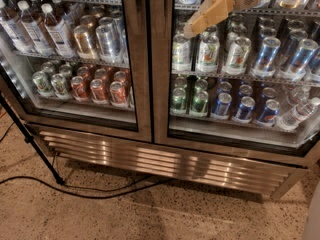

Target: Open right fridge door

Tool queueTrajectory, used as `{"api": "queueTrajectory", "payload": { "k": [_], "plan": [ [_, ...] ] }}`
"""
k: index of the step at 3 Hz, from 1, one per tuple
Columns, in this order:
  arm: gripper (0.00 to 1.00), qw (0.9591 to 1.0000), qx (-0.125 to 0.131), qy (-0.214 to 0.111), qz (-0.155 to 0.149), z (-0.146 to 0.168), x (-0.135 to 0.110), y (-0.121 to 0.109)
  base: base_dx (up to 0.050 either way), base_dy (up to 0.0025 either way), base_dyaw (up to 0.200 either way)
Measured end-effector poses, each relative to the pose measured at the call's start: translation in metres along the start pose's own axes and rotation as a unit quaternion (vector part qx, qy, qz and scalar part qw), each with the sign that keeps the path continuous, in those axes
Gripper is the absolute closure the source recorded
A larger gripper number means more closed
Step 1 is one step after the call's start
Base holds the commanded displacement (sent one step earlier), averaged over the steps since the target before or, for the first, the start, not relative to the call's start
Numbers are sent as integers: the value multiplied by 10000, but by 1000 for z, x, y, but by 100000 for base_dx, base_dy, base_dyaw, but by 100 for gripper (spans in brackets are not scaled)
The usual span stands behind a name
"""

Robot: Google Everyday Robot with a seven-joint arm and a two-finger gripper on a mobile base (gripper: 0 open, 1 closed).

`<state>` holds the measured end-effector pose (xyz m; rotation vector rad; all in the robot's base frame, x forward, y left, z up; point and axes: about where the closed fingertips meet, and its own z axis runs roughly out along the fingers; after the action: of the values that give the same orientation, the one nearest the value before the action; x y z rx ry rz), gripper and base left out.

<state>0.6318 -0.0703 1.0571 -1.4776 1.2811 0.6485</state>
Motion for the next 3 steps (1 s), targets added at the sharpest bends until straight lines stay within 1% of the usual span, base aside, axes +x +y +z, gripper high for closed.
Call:
{"api": "queueTrajectory", "payload": {
  "k": [1,2,3],
  "plan": [
    [0,9996,-86,-184,213,13,0,8,0,0,0],
    [0,9983,-243,-361,395,33,-1,18,0,0,0],
    [0,9949,-515,-646,574,66,-6,34,0,0,0]
  ]
}}
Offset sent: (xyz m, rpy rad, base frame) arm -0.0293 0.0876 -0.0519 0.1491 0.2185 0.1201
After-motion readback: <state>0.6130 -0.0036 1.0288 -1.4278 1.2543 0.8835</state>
